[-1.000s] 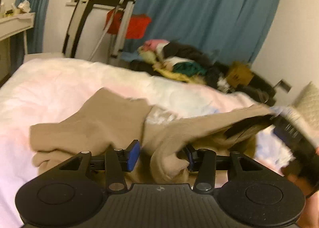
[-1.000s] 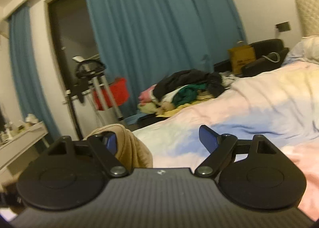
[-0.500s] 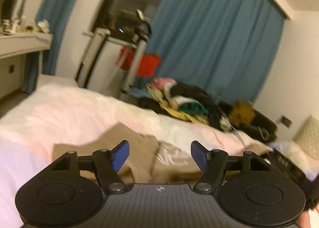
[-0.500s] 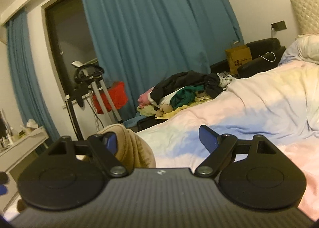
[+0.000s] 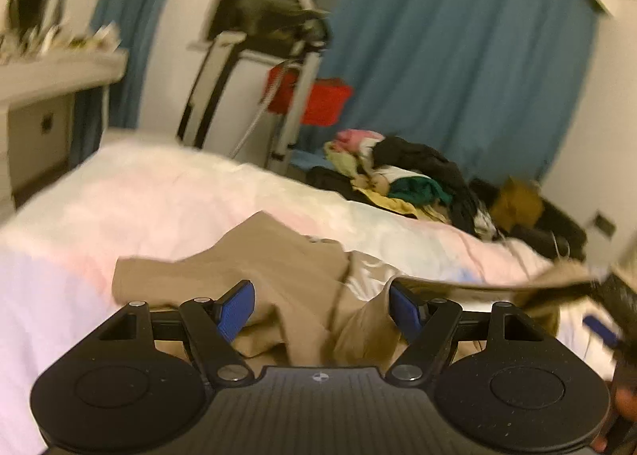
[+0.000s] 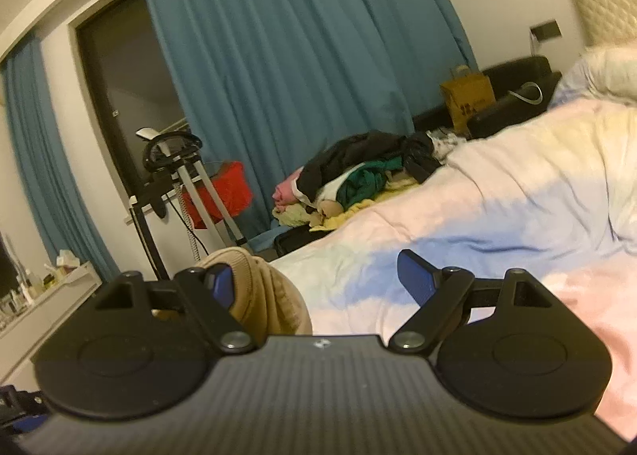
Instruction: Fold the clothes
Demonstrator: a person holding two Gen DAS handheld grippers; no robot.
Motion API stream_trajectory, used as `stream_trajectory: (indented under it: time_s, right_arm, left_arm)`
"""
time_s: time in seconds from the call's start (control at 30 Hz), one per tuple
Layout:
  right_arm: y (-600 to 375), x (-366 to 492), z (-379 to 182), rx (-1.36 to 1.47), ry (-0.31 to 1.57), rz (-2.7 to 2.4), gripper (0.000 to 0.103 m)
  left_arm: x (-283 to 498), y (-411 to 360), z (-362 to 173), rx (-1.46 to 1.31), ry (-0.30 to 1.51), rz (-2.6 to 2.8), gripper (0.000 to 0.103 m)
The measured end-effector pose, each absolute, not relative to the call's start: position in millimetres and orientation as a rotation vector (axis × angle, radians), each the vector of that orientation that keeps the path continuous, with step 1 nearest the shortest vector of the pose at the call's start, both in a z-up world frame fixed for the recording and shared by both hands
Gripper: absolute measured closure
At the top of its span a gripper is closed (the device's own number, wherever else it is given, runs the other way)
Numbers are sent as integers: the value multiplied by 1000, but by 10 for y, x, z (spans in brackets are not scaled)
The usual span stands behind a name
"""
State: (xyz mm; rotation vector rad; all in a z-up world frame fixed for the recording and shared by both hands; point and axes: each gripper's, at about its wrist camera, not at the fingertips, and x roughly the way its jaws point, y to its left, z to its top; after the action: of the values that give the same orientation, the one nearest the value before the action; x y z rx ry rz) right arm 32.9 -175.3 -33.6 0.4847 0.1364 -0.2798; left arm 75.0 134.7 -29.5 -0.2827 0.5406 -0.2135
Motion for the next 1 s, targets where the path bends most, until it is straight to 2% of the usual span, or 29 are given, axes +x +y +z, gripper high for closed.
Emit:
stream_trajectory:
  time_s: [0.3,0.43,0.53,0.83,1.0]
  right_arm:
    - [-1704,350,-356,447,105,-294,20]
    - [-1735,345,-366,460,108,-303,20]
    - [-1725,317,-348,452,94,-302,20]
    - [-1659,259,-322,425,45,-300,20]
    - [-1587,157,-258,385,-47,-294,20]
  left_arm:
    - [963,1468,-512,-355,778,-228,28]
    - [837,1230,-459,-156,719,-269,30]
    - [753,1101,-425,-112,693,-274,30]
    - [864,1524,-489,-414,750,-206,28]
    - [913,1312,-599,-262,876,-225,24]
